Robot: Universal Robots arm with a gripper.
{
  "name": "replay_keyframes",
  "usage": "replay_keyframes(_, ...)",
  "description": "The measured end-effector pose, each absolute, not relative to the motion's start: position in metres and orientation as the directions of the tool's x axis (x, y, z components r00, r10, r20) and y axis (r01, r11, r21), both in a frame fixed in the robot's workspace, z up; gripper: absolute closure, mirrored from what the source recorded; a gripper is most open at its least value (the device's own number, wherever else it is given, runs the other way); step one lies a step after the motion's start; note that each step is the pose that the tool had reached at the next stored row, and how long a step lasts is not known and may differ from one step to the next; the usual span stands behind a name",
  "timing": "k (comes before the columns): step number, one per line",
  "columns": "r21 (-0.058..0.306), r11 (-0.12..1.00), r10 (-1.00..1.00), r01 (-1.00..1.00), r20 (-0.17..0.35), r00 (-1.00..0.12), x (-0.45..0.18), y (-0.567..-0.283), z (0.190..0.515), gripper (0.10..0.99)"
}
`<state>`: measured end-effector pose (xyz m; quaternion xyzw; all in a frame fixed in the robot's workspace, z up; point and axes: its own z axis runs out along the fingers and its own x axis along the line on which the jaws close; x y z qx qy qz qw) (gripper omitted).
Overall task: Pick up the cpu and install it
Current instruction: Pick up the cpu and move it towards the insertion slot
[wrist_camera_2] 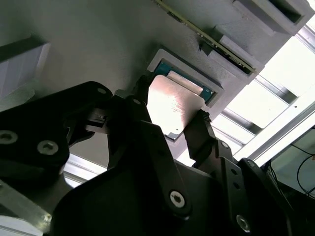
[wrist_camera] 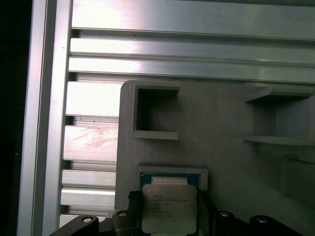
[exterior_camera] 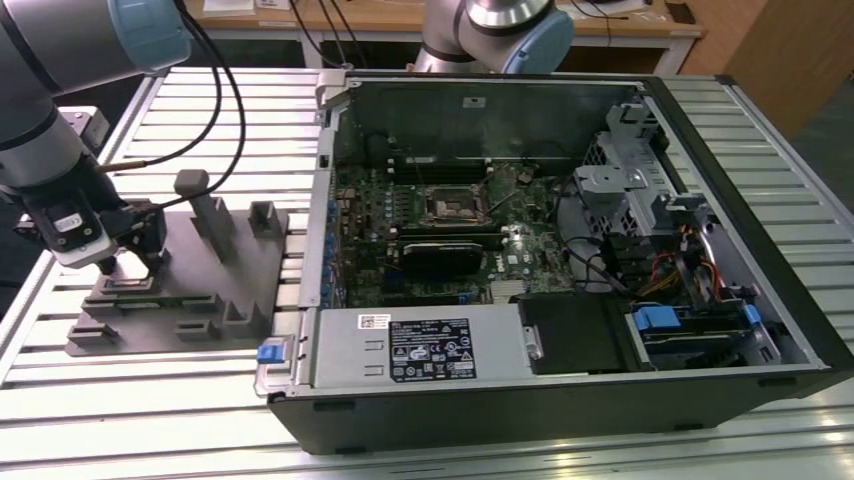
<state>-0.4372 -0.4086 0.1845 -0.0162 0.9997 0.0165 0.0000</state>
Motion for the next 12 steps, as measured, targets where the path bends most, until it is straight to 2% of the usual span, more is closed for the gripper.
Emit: replay_keyframes(12, 0.033, 0.999, -0.032, -0.032, 0.000, -0.999, -0.4372, -0.4086, 0.1880, 0.545)
